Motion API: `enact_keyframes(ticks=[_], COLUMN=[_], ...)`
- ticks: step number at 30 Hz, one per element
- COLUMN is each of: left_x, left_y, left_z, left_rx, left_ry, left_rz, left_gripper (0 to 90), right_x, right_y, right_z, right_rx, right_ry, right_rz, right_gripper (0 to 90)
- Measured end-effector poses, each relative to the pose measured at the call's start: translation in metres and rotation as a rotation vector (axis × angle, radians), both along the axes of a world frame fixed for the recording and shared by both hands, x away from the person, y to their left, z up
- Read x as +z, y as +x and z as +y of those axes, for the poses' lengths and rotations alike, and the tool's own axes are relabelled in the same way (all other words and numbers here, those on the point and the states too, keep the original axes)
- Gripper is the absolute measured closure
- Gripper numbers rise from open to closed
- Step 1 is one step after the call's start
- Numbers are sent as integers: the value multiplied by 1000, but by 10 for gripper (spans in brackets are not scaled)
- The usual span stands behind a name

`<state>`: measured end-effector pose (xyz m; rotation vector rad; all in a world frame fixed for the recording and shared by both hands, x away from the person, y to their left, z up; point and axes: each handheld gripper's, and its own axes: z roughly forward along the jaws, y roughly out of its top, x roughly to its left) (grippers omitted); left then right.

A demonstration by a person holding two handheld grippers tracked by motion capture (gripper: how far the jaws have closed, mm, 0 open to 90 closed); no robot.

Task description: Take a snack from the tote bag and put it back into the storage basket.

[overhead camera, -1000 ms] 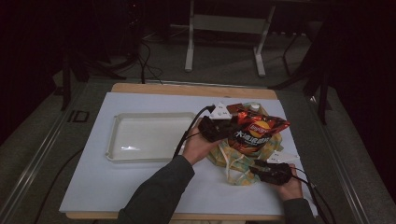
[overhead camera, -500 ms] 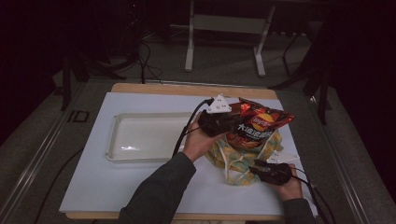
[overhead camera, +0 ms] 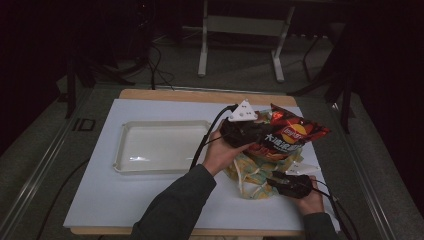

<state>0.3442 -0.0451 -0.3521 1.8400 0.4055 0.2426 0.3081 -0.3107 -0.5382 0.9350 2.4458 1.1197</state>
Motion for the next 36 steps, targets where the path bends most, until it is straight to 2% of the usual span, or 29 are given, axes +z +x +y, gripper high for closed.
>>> enact_keyframes(ticks=[6, 12, 19, 21, 29, 36], left_x=[2, 8, 13, 14, 11, 10], left_y=[-3, -10, -18, -21, -25, -23], left_z=[1, 3, 9, 10, 28, 49], left_rx=[-5, -16, -19, -14, 9, 55], left_ry=[0, -37, -44, -32, -28, -24], left_rz=[4, 10, 22, 14, 20, 33], left_gripper=[898, 898, 898, 898, 898, 898], right_x=[0, 0, 0, 0, 0, 0], right_y=[0, 0, 0, 0, 0, 0], right_z=[0, 0, 0, 0, 0, 0], right_rx=[0, 0, 0, 0, 0, 0], right_ry=[-1, -1, -1, -2, -3, -3], right_rz=[1, 1, -1, -1, -2, -3], right_gripper=[587, 587, 587, 587, 587, 587])
